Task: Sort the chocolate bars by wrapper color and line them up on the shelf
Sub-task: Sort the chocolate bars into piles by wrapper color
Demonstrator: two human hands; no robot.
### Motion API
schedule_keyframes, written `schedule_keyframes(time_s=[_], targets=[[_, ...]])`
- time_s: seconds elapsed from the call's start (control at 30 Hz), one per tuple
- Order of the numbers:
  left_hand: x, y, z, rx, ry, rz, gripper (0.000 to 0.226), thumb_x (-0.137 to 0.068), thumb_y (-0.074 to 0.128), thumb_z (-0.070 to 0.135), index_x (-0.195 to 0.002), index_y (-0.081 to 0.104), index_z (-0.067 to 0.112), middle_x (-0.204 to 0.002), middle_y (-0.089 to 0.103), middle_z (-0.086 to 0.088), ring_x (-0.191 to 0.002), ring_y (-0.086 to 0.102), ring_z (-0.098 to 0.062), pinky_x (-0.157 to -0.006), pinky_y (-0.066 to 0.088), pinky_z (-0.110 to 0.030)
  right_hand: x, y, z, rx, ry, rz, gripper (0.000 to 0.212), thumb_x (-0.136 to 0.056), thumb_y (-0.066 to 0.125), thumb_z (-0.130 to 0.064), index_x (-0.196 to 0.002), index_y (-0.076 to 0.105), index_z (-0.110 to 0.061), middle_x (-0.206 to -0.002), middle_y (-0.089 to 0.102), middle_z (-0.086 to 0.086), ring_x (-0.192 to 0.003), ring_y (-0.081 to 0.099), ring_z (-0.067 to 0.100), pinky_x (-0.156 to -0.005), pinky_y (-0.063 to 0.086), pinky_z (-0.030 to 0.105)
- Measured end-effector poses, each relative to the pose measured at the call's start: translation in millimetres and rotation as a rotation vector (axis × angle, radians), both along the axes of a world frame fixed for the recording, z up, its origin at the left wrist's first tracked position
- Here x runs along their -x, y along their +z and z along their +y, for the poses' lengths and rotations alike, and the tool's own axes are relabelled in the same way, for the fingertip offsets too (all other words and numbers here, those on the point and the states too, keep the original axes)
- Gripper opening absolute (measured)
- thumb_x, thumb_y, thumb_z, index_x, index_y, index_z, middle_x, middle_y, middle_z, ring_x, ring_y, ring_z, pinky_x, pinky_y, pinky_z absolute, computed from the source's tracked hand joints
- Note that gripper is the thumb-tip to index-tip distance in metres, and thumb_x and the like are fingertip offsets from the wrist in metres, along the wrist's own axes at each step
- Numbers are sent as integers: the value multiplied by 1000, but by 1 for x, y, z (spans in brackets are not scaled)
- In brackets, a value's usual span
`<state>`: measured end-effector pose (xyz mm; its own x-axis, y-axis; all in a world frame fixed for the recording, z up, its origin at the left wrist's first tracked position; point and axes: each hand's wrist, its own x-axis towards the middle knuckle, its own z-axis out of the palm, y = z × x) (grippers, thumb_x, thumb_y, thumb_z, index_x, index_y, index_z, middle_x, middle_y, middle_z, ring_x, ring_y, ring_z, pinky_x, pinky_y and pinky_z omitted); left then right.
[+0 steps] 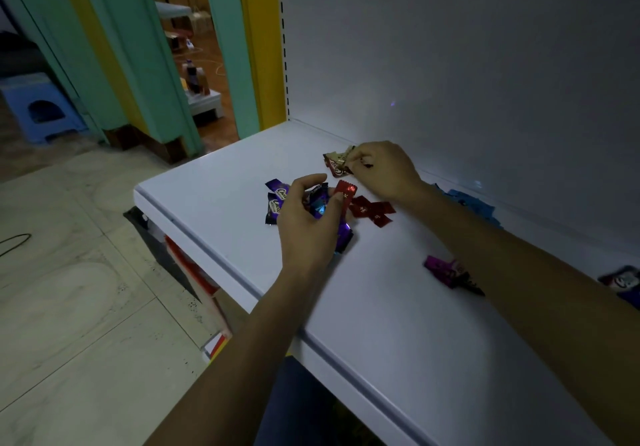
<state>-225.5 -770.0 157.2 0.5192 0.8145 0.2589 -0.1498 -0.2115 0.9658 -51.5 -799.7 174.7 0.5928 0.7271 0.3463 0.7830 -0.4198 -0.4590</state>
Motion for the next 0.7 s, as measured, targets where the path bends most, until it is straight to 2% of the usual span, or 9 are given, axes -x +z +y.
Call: schedule_keyframes(time_s=[0.03, 0.1, 0.17, 0.27, 0.33, 0.43, 0.5, 0.57, 0.7], targets=[[0, 0, 0, -2, -3, 2, 27, -89, 65, 11, -107, 55, 28, -98, 52, 25, -86, 52, 22, -69, 41, 2, 8, 4, -4, -72, 3, 77, 21, -93, 56, -22, -97, 71, -8, -96, 71, 6, -86, 64, 15, -76, 47, 24], [1, 1, 0, -13, -9, -5, 26, -90, 64, 11, -108, 55, 27, -98, 53, 23, -87, 53, 21, -71, 42, 1, 28, 15, -18, -189, 60, 375, 28, -92, 60, -29, -91, 71, -4, -89, 71, 12, -79, 64, 15, -70, 48, 25], [3, 1, -1, -34, -10, -3, 27, -90, 64, 10, -110, 55, 25, -99, 56, 21, -93, 57, 10, -77, 45, -4, 44, 26, -35, -141, 169, 674, 26, -88, 66, -30, -89, 72, -5, -85, 72, 10, -74, 68, 16, -66, 52, 24], [4, 1, -1, -43, -38, 0, 28, -90, 64, 8, -113, 55, 21, -102, 64, 7, -99, 62, -5, -86, 50, -15, 55, 30, -53, -59, 241, 775, 11, -85, 70, -20, -82, 70, -8, -83, 73, 11, -74, 69, 16, -63, 52, 20], [4, 0, -2, -70, -63, 22, 26, -90, 64, 10, -113, 57, 20, -102, 65, 5, -98, 62, -4, -83, 50, -14, 55, 31, -59, -152, 173, 774, 9, -86, 69, -16, -80, 67, -10, -72, 73, 5, -64, 69, 11, -55, 50, 17], [5, 0, -3, -97, -63, 59, 21, -91, 64, 14, -111, 59, 19, -99, 57, 20, -92, 58, 9, -73, 46, -4, 46, 32, -70, -445, 5, 651, 8, -88, 66, -13, -80, 66, -11, -69, 70, -1, -57, 67, 9, -48, 46, 17], [5, 0, -5, -89, -57, 64, 20, -92, 63, 15, -110, 60, 20, -99, 54, 23, -89, 55, 16, -71, 45, -3, 42, 29, -80, -503, -69, 327, 5, -87, 66, -13, -85, 70, -11, -78, 71, 2, -64, 67, 9, -57, 50, 16], [5, 1, -5, -85, -48, 61, 20, -91, 64, 15, -110, 60, 21, -98, 55, 24, -88, 55, 17, -73, 46, -3, 44, 19, -87, -344, -14, -2, 13, -87, 67, -17, -97, 73, -10, -87, 73, 2, -71, 64, 5, -68, 52, 13], [6, 2, -5, -43, -23, 48, 20, -91, 65, 15, -109, 60, 23, -100, 56, 21, -91, 56, 12, -75, 47, -5, 55, -1, -90, 211, 128, -150, 28, -88, 62, -40, -97, 72, -16, -94, 67, -1, -81, 60, 14, -76, 49, 32]])
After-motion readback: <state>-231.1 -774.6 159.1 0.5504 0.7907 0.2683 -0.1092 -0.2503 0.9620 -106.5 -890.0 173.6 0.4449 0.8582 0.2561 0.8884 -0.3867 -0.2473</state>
